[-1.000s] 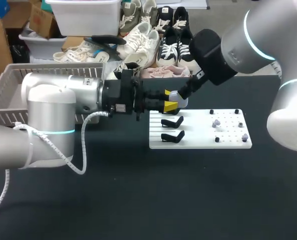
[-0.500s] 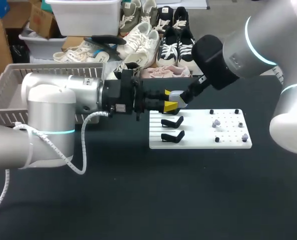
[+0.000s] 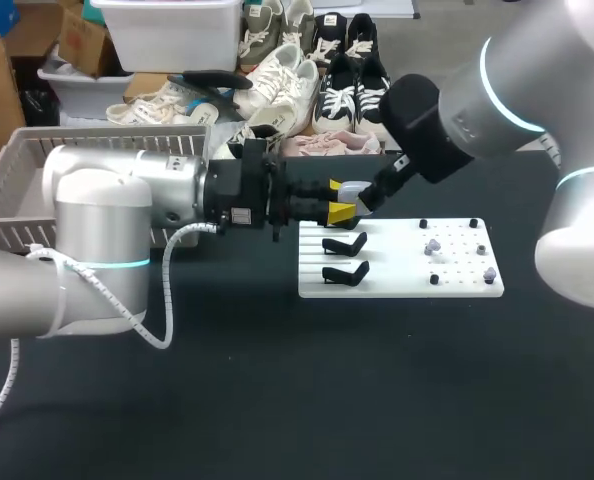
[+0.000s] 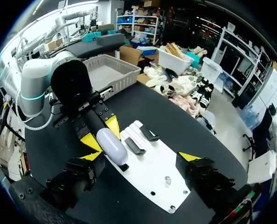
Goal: Pick up each earbud case from the left stands, insert the matching earbuds, close the lid, and place the case in the box.
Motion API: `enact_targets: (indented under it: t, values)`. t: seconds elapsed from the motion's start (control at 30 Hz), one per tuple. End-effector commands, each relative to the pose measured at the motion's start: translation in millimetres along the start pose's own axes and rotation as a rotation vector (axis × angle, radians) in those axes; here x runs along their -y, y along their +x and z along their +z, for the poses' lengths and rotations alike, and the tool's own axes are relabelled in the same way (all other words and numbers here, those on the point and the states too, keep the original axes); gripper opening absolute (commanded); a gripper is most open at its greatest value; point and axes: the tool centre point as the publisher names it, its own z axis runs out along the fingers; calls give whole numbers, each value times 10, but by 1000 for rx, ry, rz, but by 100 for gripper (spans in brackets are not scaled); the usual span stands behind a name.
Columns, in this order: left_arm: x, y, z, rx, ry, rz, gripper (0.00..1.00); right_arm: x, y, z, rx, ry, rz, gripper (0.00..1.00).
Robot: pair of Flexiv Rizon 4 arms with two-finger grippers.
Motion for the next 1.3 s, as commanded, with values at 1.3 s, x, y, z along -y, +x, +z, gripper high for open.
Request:
enact_targets:
  t: [1.3]
  values:
    - [14, 20, 6, 2, -7, 19, 0, 374, 292, -478, -95, 335, -91, 100]
